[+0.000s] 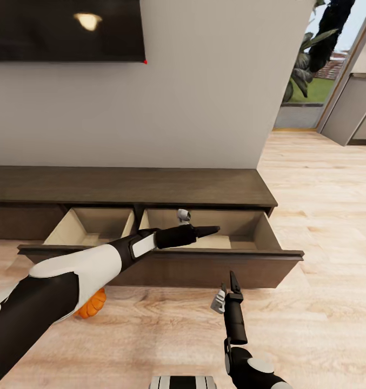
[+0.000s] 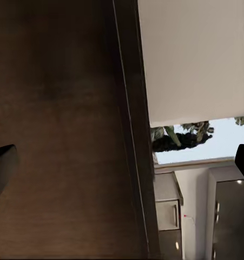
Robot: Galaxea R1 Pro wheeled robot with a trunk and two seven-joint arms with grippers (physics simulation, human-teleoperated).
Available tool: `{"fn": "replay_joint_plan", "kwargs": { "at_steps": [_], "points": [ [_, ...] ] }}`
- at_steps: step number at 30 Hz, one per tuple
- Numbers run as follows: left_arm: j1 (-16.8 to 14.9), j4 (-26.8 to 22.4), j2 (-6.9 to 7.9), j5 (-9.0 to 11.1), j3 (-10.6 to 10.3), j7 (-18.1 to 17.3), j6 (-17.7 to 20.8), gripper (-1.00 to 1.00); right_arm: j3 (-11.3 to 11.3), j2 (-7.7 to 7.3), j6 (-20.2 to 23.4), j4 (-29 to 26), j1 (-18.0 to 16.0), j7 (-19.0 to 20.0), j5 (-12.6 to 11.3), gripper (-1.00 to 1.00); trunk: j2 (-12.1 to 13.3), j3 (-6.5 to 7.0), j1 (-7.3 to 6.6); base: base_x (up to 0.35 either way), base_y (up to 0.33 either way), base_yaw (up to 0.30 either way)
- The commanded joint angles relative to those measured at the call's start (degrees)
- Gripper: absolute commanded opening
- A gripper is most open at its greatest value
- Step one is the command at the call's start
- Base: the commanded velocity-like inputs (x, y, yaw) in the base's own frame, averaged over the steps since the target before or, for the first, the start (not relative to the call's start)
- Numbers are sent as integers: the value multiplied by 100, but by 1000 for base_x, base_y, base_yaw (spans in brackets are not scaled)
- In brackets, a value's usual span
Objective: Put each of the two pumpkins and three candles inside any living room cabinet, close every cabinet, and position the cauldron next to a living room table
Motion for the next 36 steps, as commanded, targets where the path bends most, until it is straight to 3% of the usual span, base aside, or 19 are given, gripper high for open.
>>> {"fn": "replay_joint_plan", "kwargs": {
  "at_steps": [1, 7, 11, 15, 18, 21, 28, 32, 36],
  "points": [
    [0, 0, 0, 0, 0, 9, 0, 100, -2, -2, -1, 0, 1, 0, 0, 100, 0, 0, 0, -196, 0, 0],
    [1, 3, 0, 0, 0, 20, 0, 100, -13, -14, -11, -3, 0, 18, -5, 100, 0, 0, 0, -50, 0, 0],
    [1, 1, -3, 0, 0, 23, 0, 100, -115, -163, -38, -13, 0, 91, -19, 100, 0, 0, 0, -3, 0, 0],
    [1, 8, -3, 0, 0, 24, 0, 100, -617, -244, -229, -11, 0, 287, -20, 100, 0, 0, 0, 0, 0, 0],
    [1, 9, 4, 0, 0, 20, 0, 100, -827, -251, -307, -11, 0, 498, -12, 100, 0, 0, 0, 0, 0, 0],
    [1, 16, 15, 3, 5, 6, 3, 100, -889, -255, -328, -9, 0, 605, -9, 100, 0, 0, 0, 0, 0, 0],
    [-8, 2, -14, -21, 153, 22, 36, 100, -907, -303, -342, -15, 0, 635, -9, 100, 9, 155, -18, 0, 0, 0],
    [-15, 0, -17, -46, 157, 100, 32, 100, -914, -429, -648, -15, 0, 878, -12, 100, 149, 229, -96, 0, 0, 0],
    [-15, -13, -32, -52, 158, 441, 33, 100, -937, -771, -1084, -53, 0, 1498, -17, 100, 309, 301, -183, 0, 0, 0]
  ]
}}
